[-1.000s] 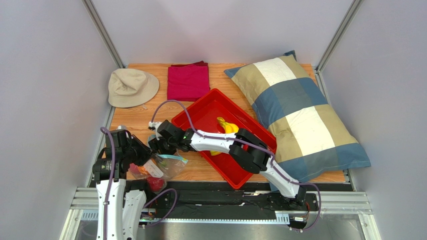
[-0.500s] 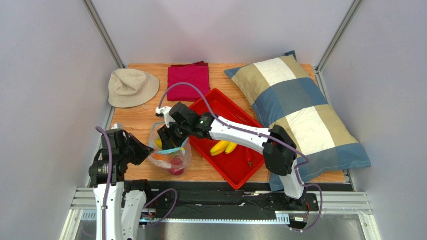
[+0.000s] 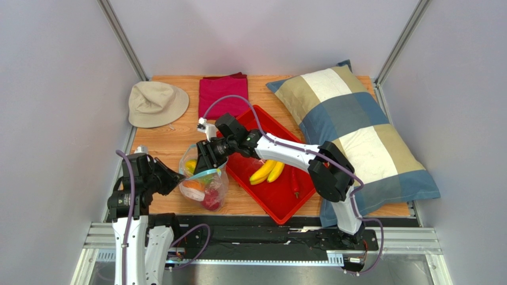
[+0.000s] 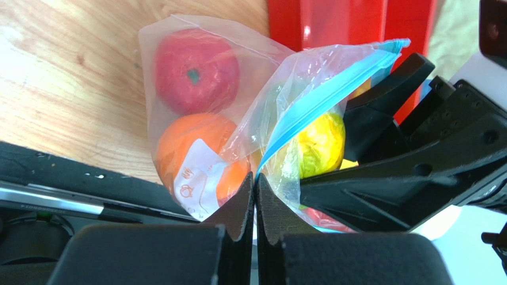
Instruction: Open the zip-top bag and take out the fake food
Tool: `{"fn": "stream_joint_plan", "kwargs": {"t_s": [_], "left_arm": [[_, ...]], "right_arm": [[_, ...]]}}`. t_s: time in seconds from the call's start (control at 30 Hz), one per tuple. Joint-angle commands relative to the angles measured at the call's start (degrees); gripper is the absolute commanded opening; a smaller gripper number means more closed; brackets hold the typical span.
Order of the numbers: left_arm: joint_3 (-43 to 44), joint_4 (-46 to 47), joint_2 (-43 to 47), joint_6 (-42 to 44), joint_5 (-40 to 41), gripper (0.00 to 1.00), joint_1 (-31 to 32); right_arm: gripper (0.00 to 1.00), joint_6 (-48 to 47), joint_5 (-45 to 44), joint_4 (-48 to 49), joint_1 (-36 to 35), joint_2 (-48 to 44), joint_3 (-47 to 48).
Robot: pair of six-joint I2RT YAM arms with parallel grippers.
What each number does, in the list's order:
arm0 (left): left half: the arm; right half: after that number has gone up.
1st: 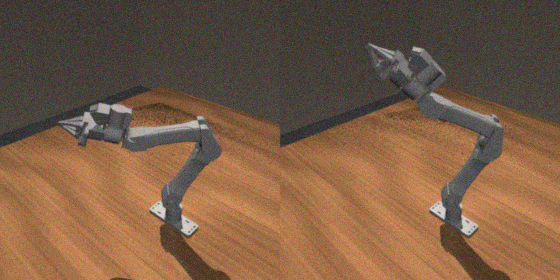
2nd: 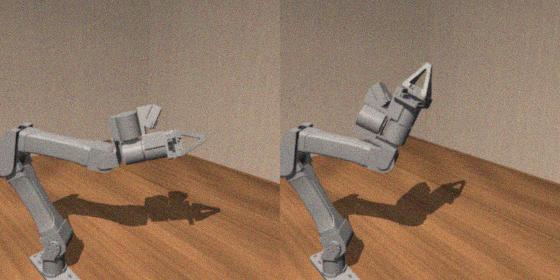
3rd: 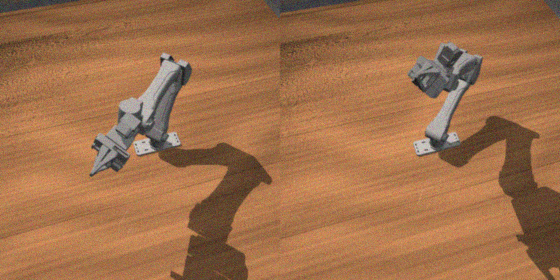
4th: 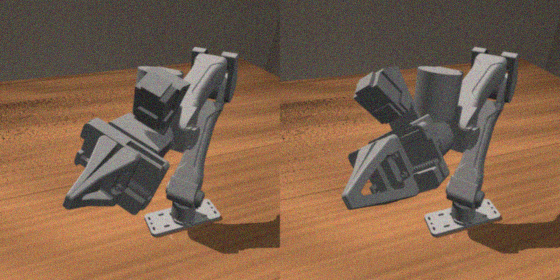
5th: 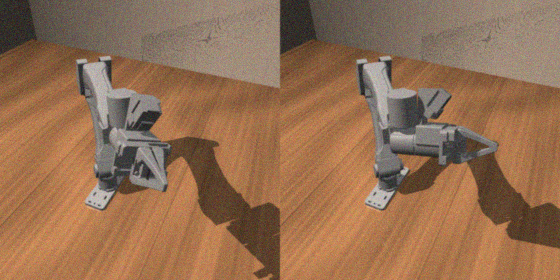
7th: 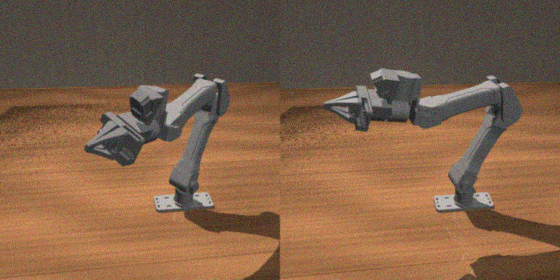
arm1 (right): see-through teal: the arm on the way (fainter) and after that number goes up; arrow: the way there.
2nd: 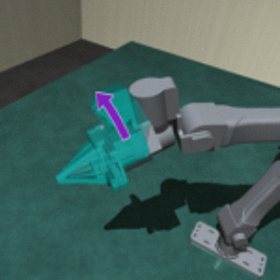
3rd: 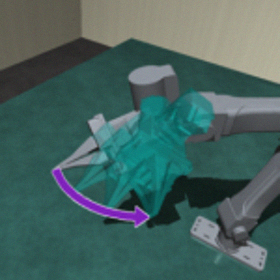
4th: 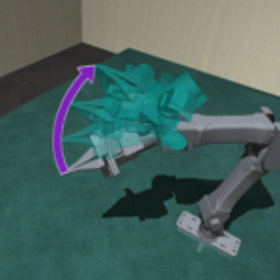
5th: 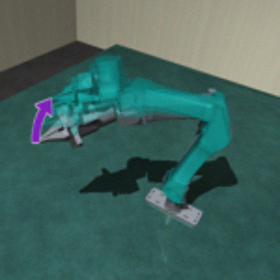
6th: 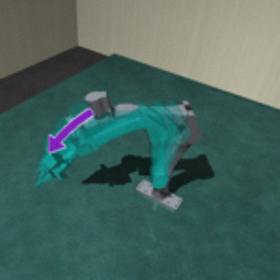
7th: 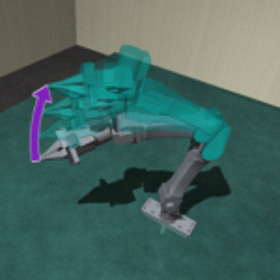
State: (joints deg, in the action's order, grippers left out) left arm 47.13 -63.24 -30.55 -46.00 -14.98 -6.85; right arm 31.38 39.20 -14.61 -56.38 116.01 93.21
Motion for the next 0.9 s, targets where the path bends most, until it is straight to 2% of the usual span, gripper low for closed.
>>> {"fn": "stream_joint_plan", "kwargs": {"t_s": [0.0,0.03,0.13,0.17,0.2,0.23,0.47,0.53,0.63,0.67,0.73,0.8,0.87], "left_arm": [[-2.4,0.5,0.8,-0.8,-0.2,0.00,0.0],[-3.0,0.8,0.5,-1.3,-0.7,0.00,0.0],[-3.3,2.4,-1.0,-2.3,-3.1,0.00,0.0],[-3.2,2.9,-1.3,-2.5,-3.1,0.00,0.1],[-3.1,2.9,-1.4,-2.5,-3.0,0.00,0.1],[-2.9,3.2,-1.3,-2.5,-2.9,0.00,0.1],[-3.3,3.6,-1.1,-2.8,-3.0,0.00,0.0],[-3.5,3.6,-1.1,-2.9,-3.0,0.00,0.0],[-3.5,3.6,-0.9,-3.0,-3.4,0.00,0.1],[-3.5,3.6,-0.7,-3.0,-3.4,0.00,0.0],[-3.3,3.4,-0.7,-2.9,-3.4,0.00,0.1],[-3.2,3.1,-0.7,-2.6,-3.5,0.00,0.1],[-3.1,3.0,-0.6,-2.5,-3.6,0.00,0.1]], "right_arm": [[0.56,3.2,2.8,-0.3,-0.2,3.8,3.2],[0.59,1.3,-1.4,-4.4,-0.4,4.7,4.8],[0.73,-4.3,-4.7,-12.9,-0.8,6.4,8.6],[0.80,-5.0,-5.7,-13.7,-1.1,6.2,8.6],[0.93,-6.3,-6.7,-15.3,-1.1,5.3,8.7],[0.95,-7.3,-8.0,-16.3,-1.2,4.9,9.1],[0.93,-15.0,-15.6,-26.0,-3.1,2.3,14.0],[0.84,-16.0,-17.1,-26.9,-4.0,1.9,14.3],[0.77,-16.5,-17.6,-26.7,-5.3,2.3,14.1],[0.78,-17.0,-17.8,-26.8,-5.8,2.8,14.5],[0.84,-17.5,-19.2,-27.1,-6.9,3.1,15.0],[0.96,-19.1,-22.0,-27.7,-7.8,2.9,15.7],[0.98,-20.0,-25.0,-28.3,-8.3,2.6,16.2]]}}
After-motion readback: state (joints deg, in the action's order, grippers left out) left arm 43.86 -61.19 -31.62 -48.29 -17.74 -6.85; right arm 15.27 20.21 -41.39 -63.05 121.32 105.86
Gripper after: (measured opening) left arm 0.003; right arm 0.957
